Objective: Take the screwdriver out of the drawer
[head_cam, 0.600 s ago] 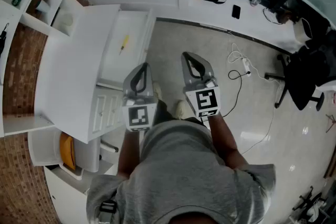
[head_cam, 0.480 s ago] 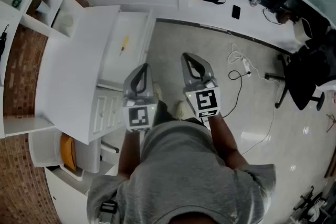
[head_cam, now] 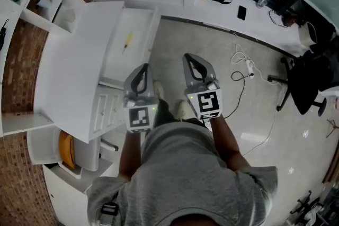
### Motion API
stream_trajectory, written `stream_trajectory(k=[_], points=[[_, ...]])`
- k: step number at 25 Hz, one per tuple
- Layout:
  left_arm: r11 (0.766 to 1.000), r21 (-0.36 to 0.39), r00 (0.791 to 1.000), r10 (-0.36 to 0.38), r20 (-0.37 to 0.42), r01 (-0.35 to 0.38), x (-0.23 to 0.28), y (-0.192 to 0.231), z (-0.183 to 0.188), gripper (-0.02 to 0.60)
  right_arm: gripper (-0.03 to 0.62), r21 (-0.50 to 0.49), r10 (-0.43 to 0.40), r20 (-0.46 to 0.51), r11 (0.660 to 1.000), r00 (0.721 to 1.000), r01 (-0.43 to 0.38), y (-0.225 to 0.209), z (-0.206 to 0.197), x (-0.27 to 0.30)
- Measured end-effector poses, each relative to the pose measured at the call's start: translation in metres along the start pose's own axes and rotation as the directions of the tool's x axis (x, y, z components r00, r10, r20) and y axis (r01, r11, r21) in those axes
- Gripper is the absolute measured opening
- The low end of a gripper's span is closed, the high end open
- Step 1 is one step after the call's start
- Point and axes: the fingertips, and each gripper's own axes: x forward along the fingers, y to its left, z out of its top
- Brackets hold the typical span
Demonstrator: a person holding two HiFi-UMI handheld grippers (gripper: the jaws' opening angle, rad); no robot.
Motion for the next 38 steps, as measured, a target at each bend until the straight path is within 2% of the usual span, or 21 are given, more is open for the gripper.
stream_trajectory(k=[8, 21, 28, 38], points=[[0.997, -0.026, 0.997, 0.066, -0.035, -0.067, 0.006, 0.038, -0.016, 0.012, 0.003, -0.015, 0.095, -0.056, 0.995, 0.994, -0.096, 0.029, -0.012, 0.042], [0.984, -0.064, 0.981, 0.157, -0.113, -0.165, 0.031, 0.132, -0.054, 0.012, 0.003, 0.016, 0.225, -0.115, 0.974, 0.967, -0.225, 0.084, -0.029, 0.147], [0.98, -0.088, 0.972, 0.16, -0.17, -0.177, 0.061, 0.184, -0.089, 0.012, 0.003, 0.016, 0.244, -0.201, 0.969, 0.949, -0.246, 0.104, -0.066, 0.209], [0.982, -0.142, 0.963, 0.088, -0.253, -0.127, 0.113, 0.238, -0.152, 0.012, 0.003, 0.05, 0.233, -0.289, 0.972, 0.928, -0.228, 0.118, -0.113, 0.29]])
